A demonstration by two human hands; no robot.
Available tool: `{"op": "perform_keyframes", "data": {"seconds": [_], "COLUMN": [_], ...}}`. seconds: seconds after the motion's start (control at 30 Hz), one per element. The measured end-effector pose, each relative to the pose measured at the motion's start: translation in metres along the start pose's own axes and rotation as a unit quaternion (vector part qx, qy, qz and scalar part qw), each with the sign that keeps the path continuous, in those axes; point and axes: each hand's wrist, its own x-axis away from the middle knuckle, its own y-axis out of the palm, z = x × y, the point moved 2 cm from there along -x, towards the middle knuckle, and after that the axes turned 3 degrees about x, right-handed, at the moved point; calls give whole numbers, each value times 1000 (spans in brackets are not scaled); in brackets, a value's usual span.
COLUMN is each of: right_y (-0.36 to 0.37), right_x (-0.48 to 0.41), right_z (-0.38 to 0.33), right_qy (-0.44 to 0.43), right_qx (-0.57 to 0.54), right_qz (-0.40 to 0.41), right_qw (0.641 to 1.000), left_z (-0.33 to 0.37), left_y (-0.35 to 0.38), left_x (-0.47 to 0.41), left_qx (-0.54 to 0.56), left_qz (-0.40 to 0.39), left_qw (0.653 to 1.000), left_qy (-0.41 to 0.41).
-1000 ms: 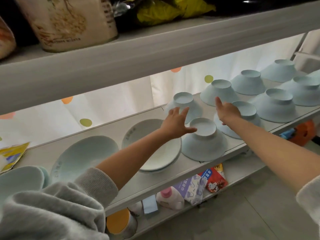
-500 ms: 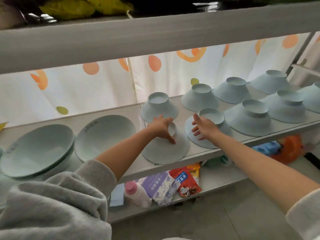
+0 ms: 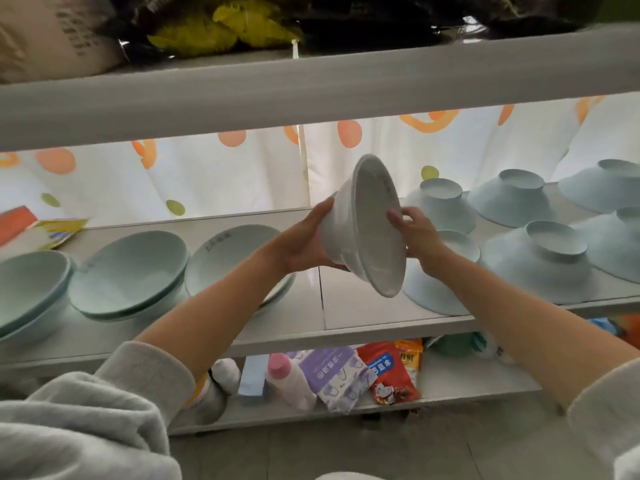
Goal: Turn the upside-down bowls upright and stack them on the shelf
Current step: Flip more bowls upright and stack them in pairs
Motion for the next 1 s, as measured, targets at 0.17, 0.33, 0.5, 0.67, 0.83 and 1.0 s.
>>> {"op": "perform_keyframes", "data": {"seconds": [0.17,0.33,0.5,0.67,0.83,1.0], "right_y": [-9,-2,4,3,4,6], "right_x": [-16,-14,-18,-23,-28,-27], "right_z": [15,12,24,27,32,24], "right_qy": [35,43,85,94,103,25], "right_qx": [175,311,392,458,476,481], "right_qz": [60,27,16,16,8,63], "right_qw": [982,949,916,884,873,874], "left_z": [10,-5,-13,-17,-15,-2], "left_y": [-29,-41,-39,-36,-38,-44], "left_x": [0,-3,-21,-37,-52,-79], "left_qx": [-29,-77,-134,-274,-396,-624], "left_qz": [133,183,229,263,240,297], "left_qw": [991,978,959,918,873,722], "left_qy": [-2,-65,-104,-118,-153,-17]}}
